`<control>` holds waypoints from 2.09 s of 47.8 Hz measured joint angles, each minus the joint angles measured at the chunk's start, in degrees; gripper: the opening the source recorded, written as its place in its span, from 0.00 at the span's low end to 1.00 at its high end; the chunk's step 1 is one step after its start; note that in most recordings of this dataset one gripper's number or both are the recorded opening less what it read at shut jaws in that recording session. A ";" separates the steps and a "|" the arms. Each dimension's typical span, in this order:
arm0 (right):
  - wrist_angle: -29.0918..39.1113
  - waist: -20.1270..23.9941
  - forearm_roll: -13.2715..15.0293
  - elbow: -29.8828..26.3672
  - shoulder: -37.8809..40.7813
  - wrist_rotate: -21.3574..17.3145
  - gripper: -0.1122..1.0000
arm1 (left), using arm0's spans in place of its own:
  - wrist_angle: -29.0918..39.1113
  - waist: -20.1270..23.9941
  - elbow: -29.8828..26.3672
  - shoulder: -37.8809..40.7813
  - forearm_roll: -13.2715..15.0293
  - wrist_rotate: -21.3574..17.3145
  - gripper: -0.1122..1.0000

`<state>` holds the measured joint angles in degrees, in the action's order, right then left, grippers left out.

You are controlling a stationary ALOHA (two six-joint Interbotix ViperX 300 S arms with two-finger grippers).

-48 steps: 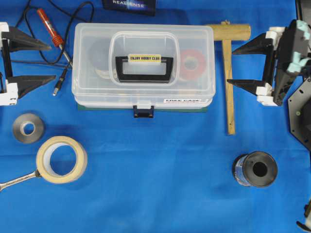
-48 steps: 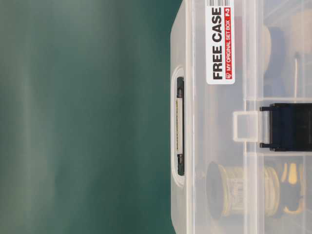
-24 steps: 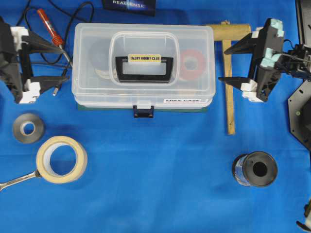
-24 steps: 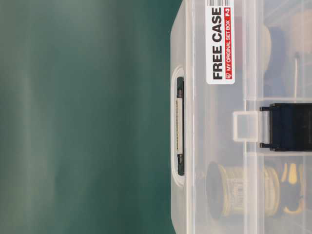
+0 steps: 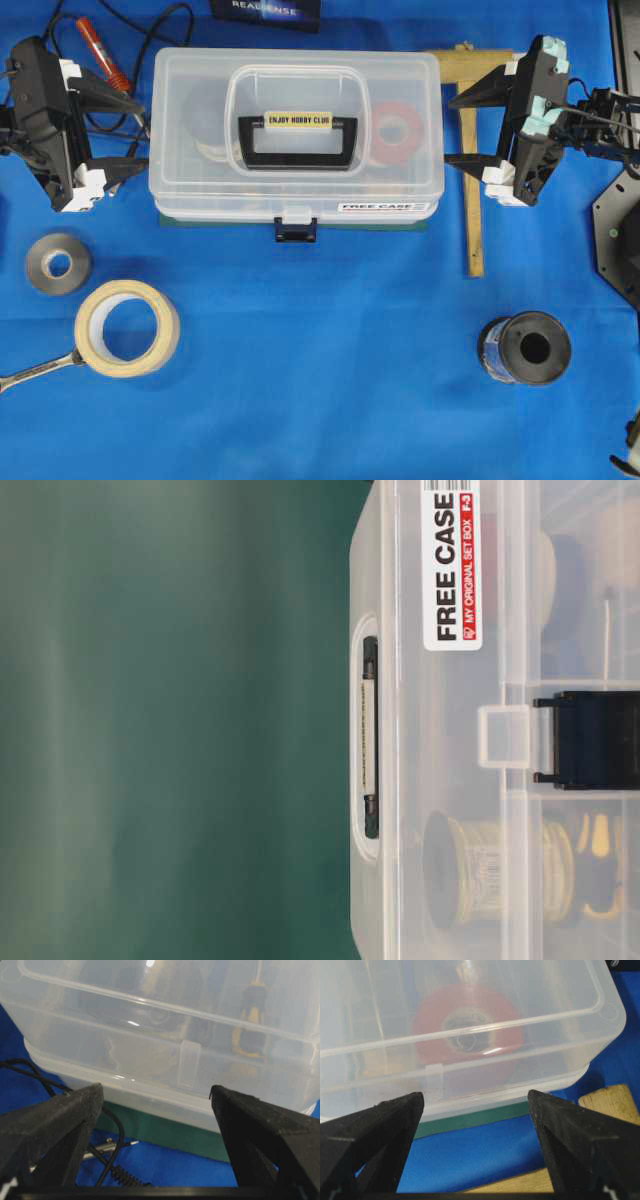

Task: Open the tool box with both arms.
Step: 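Close both grippers on the lid's side edges, then lift the lid with both grippers and swing it back away from the front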

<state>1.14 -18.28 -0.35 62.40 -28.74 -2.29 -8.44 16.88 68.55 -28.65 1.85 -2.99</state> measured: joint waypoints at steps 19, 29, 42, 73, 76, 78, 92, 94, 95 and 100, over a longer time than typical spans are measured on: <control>-1.32 -0.18 0.00 0.00 0.18 0.00 0.87 | 0.00 0.70 0.00 -0.09 -0.09 -0.09 0.93; -1.32 -0.26 0.00 -0.26 -0.35 0.00 0.87 | 0.00 0.97 -0.09 -2.11 0.00 -0.09 0.93; -1.32 -0.70 0.18 -0.53 -3.96 0.18 0.87 | -0.62 1.85 0.00 -6.59 -0.09 -0.18 0.93; -3.43 -0.88 0.70 -0.53 -9.23 0.53 0.87 | -4.57 5.19 0.00 -8.53 -0.09 -0.18 0.93; -3.69 -0.97 0.79 -0.53 -9.32 0.53 0.87 | -4.92 5.63 0.00 -8.70 -0.09 -0.18 0.93; -3.87 -1.14 0.70 -0.53 -9.40 0.62 0.87 | -5.19 5.98 0.00 -8.79 -0.09 -0.18 0.93; -5.19 -4.13 0.79 -1.58 -9.67 0.62 0.87 | -8.44 9.32 -0.09 -8.70 0.26 -0.26 0.93; -5.27 -4.48 0.79 -1.76 -9.58 0.62 0.87 | -8.70 10.02 -0.26 -8.53 0.26 -0.26 0.93; -5.36 -4.66 0.79 -1.85 -9.58 0.62 0.87 | -8.79 10.28 -0.35 -8.53 0.26 -0.26 0.93; -6.15 -5.89 0.79 -2.11 -9.40 0.62 0.87 | -9.40 11.25 -0.97 -8.09 0.26 -0.26 0.93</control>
<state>-5.01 -24.17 0.44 60.29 -38.14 -1.67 -17.84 28.13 67.59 -36.74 2.11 -3.25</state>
